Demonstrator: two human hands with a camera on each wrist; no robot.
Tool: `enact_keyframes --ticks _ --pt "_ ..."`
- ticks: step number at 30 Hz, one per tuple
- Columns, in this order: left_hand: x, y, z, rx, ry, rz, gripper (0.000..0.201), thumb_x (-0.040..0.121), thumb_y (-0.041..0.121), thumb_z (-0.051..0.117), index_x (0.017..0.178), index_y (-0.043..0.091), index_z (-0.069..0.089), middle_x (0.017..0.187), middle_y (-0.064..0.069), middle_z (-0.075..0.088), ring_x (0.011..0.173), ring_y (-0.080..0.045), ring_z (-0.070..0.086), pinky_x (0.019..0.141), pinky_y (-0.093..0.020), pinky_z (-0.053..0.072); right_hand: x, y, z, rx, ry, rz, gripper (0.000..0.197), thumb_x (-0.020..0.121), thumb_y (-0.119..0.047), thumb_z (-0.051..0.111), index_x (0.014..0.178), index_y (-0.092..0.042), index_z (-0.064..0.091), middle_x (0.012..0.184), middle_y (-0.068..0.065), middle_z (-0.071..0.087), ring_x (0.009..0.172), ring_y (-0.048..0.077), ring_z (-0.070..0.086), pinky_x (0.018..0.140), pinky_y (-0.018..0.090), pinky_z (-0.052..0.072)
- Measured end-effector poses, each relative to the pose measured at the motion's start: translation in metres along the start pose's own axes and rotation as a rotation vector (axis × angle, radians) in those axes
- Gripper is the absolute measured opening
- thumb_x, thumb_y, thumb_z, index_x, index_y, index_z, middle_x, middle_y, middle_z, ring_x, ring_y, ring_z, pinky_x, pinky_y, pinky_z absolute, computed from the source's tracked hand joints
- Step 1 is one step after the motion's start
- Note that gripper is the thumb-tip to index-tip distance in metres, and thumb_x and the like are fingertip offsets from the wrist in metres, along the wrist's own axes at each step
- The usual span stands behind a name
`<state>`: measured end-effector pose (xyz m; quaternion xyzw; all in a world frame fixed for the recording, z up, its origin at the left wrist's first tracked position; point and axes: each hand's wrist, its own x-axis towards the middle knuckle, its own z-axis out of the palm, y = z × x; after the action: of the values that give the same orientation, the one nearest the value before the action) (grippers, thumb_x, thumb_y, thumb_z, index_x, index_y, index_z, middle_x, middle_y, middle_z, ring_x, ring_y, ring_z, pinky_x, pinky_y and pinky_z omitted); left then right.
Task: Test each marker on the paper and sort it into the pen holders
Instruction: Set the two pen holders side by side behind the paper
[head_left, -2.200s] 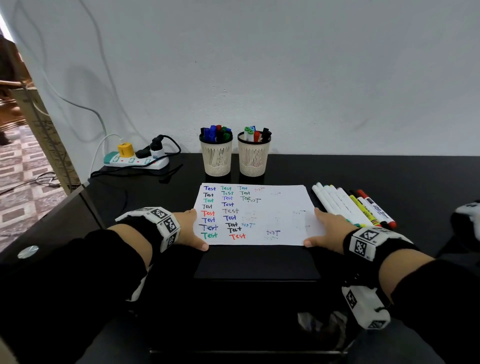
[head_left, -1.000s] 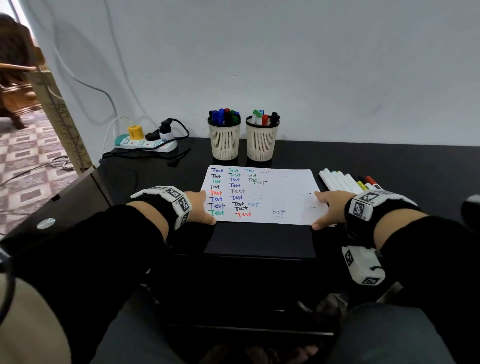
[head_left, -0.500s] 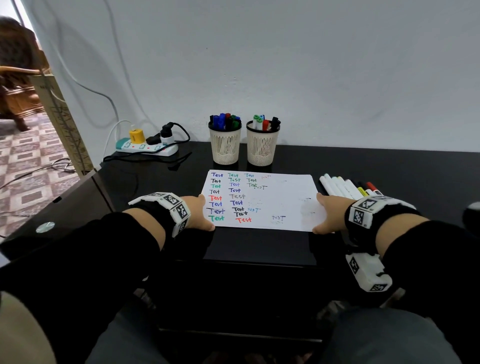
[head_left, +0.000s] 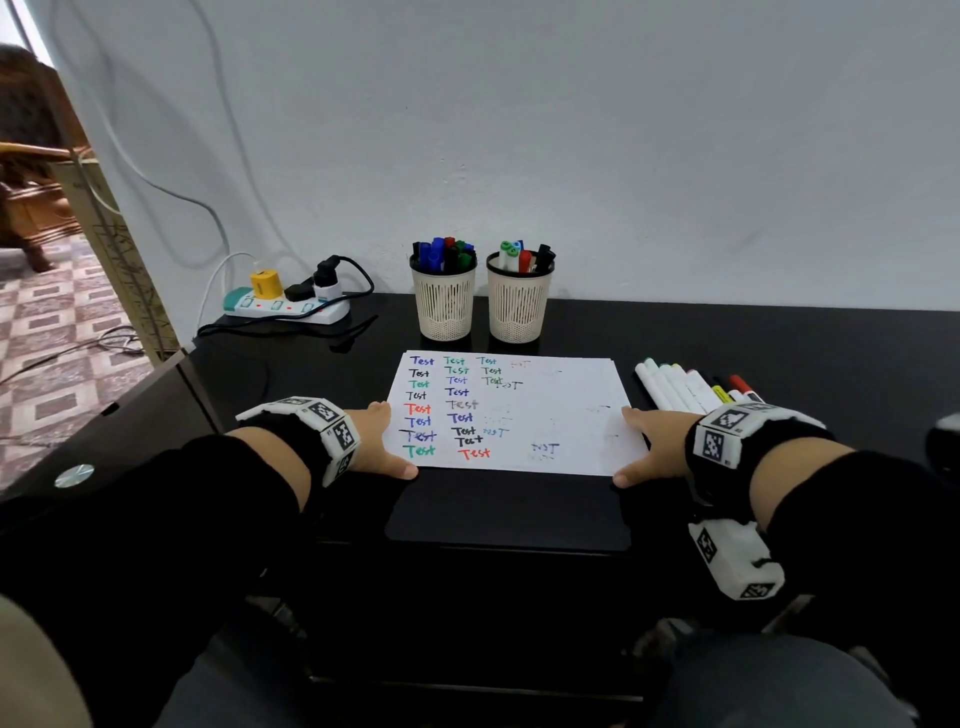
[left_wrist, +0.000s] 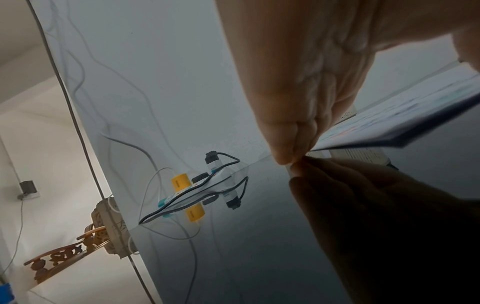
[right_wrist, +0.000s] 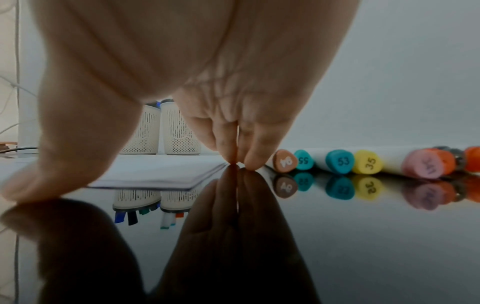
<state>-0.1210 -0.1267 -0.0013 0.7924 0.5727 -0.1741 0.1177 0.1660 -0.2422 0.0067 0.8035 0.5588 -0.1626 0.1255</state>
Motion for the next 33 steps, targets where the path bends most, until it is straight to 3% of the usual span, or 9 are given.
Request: enact_keyframes --ticks 6,11,20,33 --pt "0.002 0.0 -0.003 0.037 -0.004 0.019 0.095 0.088 0.057 0.049 0.149 0.007 -0.004 0.156 -0.006 0.015 0.135 -0.025 0.034 0.106 -0.029 0.031 0.004 -0.002 -0.003 -0.011 -0.004 0.007 0.093 0.085 -0.053 0.06 0.151 -0.014 0.009 0.151 0.005 0.033 0.134 0.023 0.039 0.107 0.034 0.032" --pt "0.01 -0.003 -0.004 0.026 -0.002 0.028 0.095 0.086 0.059 0.05 0.148 0.007 0.001 0.143 -0.007 0.038 0.123 -0.025 0.046 0.1 -0.03 0.038 0.013 -0.003 -0.005 -0.01 -0.013 0.008 0.093 0.083 -0.053 0.063 0.15 -0.014 0.012 0.147 0.005 0.039 0.13 0.024 0.044 0.107 0.035 0.035" --pt "0.024 -0.003 -0.011 0.048 -0.006 0.04 0.092 0.085 0.058 0.053 0.147 0.007 0.007 0.137 -0.005 0.044 0.118 -0.023 0.05 0.096 -0.03 0.04 0.029 -0.004 -0.01 -0.031 -0.015 0.024 0.093 0.084 -0.054 0.061 0.151 -0.014 0.01 0.149 0.005 0.036 0.132 0.024 0.042 0.108 0.035 0.033" --pt "0.033 -0.003 -0.016 0.034 -0.007 0.047 0.087 0.085 0.054 0.056 0.144 0.007 0.013 0.13 -0.004 0.048 0.113 -0.021 0.052 0.086 -0.026 0.04 0.04 -0.006 -0.014 -0.032 0.012 0.034 0.089 0.083 -0.054 0.063 0.149 -0.014 0.018 0.142 0.005 0.044 0.128 0.025 0.045 0.106 0.036 0.035"
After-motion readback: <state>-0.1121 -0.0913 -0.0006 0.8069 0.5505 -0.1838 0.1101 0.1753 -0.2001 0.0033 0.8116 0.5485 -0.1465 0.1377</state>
